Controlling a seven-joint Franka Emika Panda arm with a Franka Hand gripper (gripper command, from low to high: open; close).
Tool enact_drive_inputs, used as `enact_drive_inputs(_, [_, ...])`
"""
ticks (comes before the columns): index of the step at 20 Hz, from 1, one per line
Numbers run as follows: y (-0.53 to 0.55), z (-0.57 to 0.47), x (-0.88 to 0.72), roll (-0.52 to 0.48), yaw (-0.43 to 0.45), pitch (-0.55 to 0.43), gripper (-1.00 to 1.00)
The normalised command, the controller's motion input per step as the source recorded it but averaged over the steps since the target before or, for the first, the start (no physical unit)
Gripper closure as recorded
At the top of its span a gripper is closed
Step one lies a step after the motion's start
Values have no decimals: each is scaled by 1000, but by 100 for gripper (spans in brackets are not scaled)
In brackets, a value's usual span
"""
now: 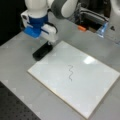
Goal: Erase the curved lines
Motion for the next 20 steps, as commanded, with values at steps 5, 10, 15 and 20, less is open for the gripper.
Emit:
enact_drive_inputs(5, [-110,-54,44,87,-100,70,-100])
enact_drive_inputs(10, [-103,-46,-12,84,-102,65,-100])
enact_drive_inputs(15, [-93,-109,-23,120,-82,41,-100])
enact_drive_inputs(20, [-51,-179,-60,153,-111,1,-100])
